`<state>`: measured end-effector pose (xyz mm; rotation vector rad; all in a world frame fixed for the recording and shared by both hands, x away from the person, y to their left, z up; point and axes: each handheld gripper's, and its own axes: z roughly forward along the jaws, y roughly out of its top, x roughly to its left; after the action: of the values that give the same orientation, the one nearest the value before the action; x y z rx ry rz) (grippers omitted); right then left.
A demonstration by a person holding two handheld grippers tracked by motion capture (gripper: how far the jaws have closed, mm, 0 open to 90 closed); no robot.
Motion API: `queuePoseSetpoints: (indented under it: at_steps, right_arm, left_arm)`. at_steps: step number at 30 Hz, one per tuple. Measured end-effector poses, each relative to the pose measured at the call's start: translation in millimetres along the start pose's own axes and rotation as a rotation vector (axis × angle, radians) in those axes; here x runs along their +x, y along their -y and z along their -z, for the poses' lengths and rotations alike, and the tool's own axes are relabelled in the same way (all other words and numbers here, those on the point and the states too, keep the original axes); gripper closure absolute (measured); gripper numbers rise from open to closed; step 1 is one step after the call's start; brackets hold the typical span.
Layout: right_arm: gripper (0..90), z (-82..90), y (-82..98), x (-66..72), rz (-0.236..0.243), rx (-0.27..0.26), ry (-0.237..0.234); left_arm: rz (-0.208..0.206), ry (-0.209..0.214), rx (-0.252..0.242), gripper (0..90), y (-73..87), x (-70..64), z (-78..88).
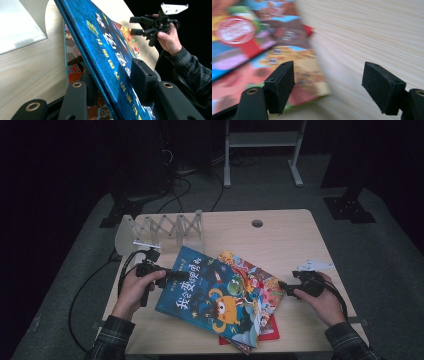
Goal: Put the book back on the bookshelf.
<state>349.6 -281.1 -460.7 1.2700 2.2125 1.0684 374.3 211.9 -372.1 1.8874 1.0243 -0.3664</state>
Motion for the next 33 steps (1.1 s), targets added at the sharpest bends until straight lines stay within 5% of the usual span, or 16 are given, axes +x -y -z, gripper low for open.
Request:
queuePoseSetpoints:
  at_steps: [5,14,33]
  right_arm:
    - [24.3,0.0,1.7,-20.8,-0.060,-0.008,0.059]
    - [24.3,-10.0,9.4,-38.8,-0.057,0.056,0.137]
    - [15.6,-19.6,14.8,-41.1,-0.081,0.036,0.142]
  left_arm:
    - [0.018,0.047,0.002,63.7,-8.3,-3.8,2.9]
    - [0.031,0.071,0.022,68.3,-22.2,-10.1,4.8]
    - [-0.014,0.018,0.110,71.8,-63.5,-50.7,-1.9]
